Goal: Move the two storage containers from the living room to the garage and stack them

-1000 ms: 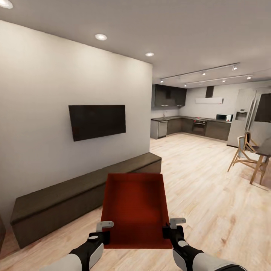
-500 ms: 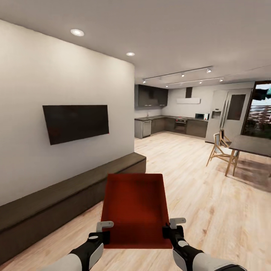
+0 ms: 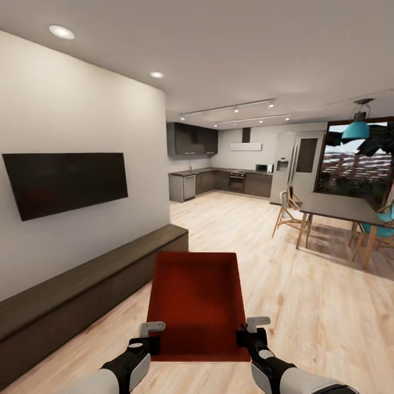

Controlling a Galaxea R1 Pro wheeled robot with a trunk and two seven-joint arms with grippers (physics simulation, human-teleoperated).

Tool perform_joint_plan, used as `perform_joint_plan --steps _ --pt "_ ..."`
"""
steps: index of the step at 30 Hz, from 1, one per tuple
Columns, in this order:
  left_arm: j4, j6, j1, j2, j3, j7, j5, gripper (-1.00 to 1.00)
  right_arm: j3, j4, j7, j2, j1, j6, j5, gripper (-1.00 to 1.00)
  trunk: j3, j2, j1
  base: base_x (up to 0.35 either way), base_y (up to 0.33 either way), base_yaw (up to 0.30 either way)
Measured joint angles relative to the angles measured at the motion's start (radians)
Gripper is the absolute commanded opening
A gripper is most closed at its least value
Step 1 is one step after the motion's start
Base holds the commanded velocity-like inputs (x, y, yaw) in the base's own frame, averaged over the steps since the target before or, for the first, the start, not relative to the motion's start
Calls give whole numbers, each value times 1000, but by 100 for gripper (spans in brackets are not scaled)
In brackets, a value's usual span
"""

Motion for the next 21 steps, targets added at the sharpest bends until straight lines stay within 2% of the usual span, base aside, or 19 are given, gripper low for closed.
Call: perform_joint_plan --steps 12,21 --pt "0 -1 0 1 0 0 0 -100 5 0 -2 1 0 -1 -5 -100 0 0 0 297 -105 -279" --pt "1 -3 0 1 0 -1 0 -100 8 0 -5 3 0 -1 -8 -100 0 0 0 299 -99 -65"
